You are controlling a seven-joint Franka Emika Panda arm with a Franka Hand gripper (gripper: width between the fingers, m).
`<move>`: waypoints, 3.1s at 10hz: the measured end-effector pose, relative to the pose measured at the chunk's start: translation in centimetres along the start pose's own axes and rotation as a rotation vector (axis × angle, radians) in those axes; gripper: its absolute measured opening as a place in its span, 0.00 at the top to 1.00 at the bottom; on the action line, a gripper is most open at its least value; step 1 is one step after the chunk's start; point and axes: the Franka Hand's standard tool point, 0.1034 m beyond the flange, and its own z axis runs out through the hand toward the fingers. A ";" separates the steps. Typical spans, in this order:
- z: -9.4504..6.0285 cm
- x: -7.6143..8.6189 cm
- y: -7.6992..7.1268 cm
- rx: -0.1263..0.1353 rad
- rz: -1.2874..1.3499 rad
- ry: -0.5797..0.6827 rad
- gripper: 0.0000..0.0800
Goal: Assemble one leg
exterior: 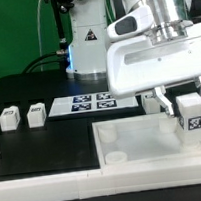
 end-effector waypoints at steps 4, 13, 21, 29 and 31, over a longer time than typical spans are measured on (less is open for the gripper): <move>0.1 -0.9 -0.4 -0.014 0.020 0.022 0.64; 0.3 -1.5 -0.4 -0.012 0.029 -0.027 0.20; -1.2 -0.3 -0.6 0.004 0.033 -0.100 0.19; -1.1 -0.6 -0.8 0.099 0.073 -0.695 0.19; -0.1 -0.6 -0.5 0.088 0.072 -0.651 0.19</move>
Offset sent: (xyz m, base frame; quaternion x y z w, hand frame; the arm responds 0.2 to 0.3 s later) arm -0.0166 0.0060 -0.0072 -0.0425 0.0758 0.0017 0.9962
